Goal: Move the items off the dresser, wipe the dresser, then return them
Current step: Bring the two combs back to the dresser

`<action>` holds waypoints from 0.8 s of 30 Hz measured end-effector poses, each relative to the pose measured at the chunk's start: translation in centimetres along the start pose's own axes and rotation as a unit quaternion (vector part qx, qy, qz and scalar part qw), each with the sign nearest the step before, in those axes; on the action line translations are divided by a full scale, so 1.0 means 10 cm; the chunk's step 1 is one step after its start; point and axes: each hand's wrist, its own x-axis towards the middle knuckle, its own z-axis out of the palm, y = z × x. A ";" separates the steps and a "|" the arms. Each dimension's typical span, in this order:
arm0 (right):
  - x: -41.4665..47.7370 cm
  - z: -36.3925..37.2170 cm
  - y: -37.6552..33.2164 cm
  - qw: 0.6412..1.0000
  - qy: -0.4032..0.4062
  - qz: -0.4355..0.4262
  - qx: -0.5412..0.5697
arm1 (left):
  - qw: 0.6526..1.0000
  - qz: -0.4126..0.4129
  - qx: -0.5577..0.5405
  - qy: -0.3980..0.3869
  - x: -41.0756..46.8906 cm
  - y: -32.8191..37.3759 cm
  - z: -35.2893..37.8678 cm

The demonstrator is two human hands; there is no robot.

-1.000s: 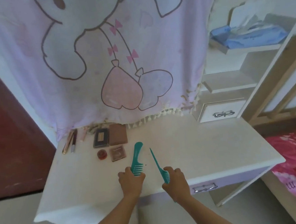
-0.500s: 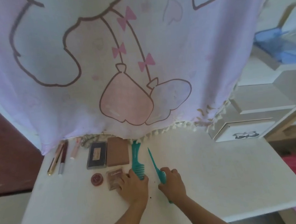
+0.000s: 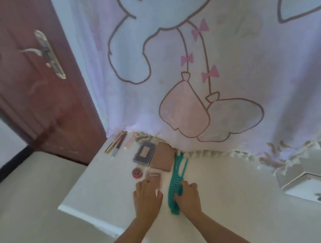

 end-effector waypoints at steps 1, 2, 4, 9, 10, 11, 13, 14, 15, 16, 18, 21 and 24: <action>-0.01 -0.01 0.02 1.000 -0.002 -0.011 -0.019 | 1.000 -0.019 0.008 -0.011 -0.08 -0.01 -0.06; -0.03 -0.03 0.05 0.999 -0.002 -0.022 -0.041 | 0.999 -0.047 0.010 -0.021 -0.15 -0.01 -0.08; -0.08 -0.09 0.09 0.995 0.009 -0.050 -0.085 | 0.995 -0.086 0.032 -0.042 -0.27 -0.06 -0.12; -0.22 -0.10 -0.01 0.974 0.027 -0.153 -0.168 | 0.990 -0.139 0.027 -0.019 -0.65 -0.26 -0.35; -0.25 -0.07 -0.07 0.968 0.026 -0.180 -0.172 | 0.988 -0.152 0.028 -0.010 -0.72 -0.34 -0.40; -0.28 -0.03 -0.15 0.963 0.024 -0.208 -0.172 | 0.985 -0.168 0.029 0.001 -0.78 -0.41 -0.46; -0.39 0.06 -0.33 0.948 0.019 -0.259 -0.183 | 0.979 -0.201 0.030 0.019 -0.93 -0.59 -0.60; -0.46 0.10 -0.43 0.938 0.013 -0.283 -0.199 | 0.975 -0.217 0.029 0.029 -1.01 -0.68 -0.67; -0.52 0.15 -0.54 0.927 0.008 -0.308 -0.216 | 0.971 -0.234 0.026 0.040 -1.10 -0.77 -0.76; -0.60 0.20 -0.65 0.915 0.005 -0.333 -0.230 | 0.966 -0.250 0.024 0.056 -1.21 -0.86 -0.85; -0.79 0.33 -0.88 0.891 0.003 -0.376 -0.253 | 0.954 -0.286 0.021 0.087 -1.46 -1.06 -1.03; -1.20 0.59 -1.26 0.862 -0.018 -0.431 -0.267 | 0.932 -0.343 0.011 0.121 -1.97 -1.40 -1.31; -1.76 0.93 -1.65 0.834 -0.053 -0.489 -0.251 | 0.903 -0.397 0.005 0.164 -2.62 -1.77 -1.57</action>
